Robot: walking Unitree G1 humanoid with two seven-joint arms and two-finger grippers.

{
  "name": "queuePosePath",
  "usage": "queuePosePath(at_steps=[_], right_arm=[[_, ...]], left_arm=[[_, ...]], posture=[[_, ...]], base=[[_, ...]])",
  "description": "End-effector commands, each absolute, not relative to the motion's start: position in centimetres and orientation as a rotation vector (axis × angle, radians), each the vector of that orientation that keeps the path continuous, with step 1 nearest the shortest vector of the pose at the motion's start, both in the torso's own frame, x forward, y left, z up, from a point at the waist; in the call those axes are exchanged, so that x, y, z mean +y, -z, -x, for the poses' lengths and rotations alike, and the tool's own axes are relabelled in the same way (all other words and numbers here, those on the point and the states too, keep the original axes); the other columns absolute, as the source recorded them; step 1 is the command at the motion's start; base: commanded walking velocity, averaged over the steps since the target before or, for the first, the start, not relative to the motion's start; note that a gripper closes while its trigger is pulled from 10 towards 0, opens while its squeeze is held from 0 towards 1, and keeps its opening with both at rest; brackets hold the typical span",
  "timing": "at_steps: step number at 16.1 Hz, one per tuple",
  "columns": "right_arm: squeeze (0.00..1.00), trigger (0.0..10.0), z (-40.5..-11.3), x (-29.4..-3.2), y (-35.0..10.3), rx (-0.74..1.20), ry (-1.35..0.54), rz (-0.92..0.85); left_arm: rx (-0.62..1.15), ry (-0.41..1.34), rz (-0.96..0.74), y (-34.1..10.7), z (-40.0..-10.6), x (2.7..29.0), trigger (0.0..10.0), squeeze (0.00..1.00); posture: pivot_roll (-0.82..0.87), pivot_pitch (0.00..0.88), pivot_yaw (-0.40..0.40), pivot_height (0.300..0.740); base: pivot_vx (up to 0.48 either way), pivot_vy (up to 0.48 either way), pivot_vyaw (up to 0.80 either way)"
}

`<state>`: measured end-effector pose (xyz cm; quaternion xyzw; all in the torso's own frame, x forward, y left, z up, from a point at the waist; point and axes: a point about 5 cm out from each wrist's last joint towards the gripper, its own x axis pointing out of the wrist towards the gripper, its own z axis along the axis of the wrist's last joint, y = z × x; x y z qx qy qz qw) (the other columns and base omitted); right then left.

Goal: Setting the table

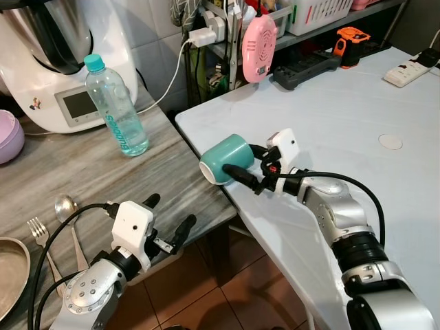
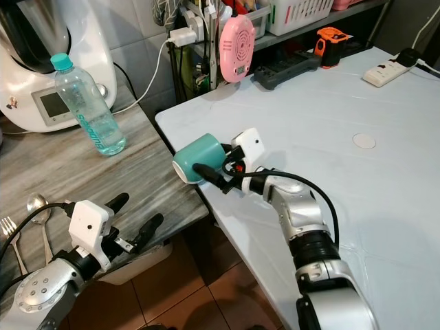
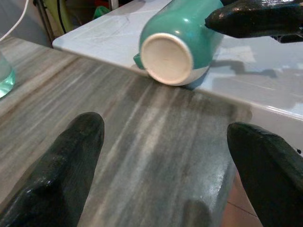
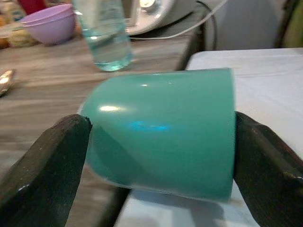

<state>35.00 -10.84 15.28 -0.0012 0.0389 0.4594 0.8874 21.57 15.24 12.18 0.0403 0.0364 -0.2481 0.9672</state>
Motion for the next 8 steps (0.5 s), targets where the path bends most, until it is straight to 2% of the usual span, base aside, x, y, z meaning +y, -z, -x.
queuePosePath(at_steps=[1,5,6,7,8], right_arm=[[0.0,10.0,-34.63,-10.12,-15.4,0.079,-1.002,-0.005],[0.0,10.0,-34.84,-9.76,-15.79,0.077,-1.005,-0.014],[0.0,8.2,-34.96,-9.81,-15.72,0.088,-0.991,-0.014],[0.0,3.2,-35.0,-9.86,-15.51,0.092,-0.98,0.005],[0.0,0.0,-35.03,-9.89,-15.42,0.093,-0.972,0.014]], left_arm=[[0.078,0.488,-0.095,-12.25,-21.68,15.57,10.0,0.0],[0.078,0.484,-0.091,-12.15,-21.56,15.34,10.0,0.0],[0.077,0.482,-0.09,-12.16,-21.57,15.32,10.0,0.0],[0.077,0.479,-0.09,-12.16,-21.64,15.33,10.0,0.0],[0.076,0.478,-0.091,-12.16,-21.67,15.33,10.0,0.0]], posture=[[0.07,0.151,0.068,0.74],[0.08,0.147,0.061,0.74],[0.08,0.146,0.061,0.74],[0.08,0.143,0.061,0.74],[0.08,0.142,0.061,0.74]], base=[[0.0,0.0,0.0],[0.0,0.0,0.0],[0.0,0.0,0.0],[0.0,0.0,0.0],[0.0,0.0,0.0]])
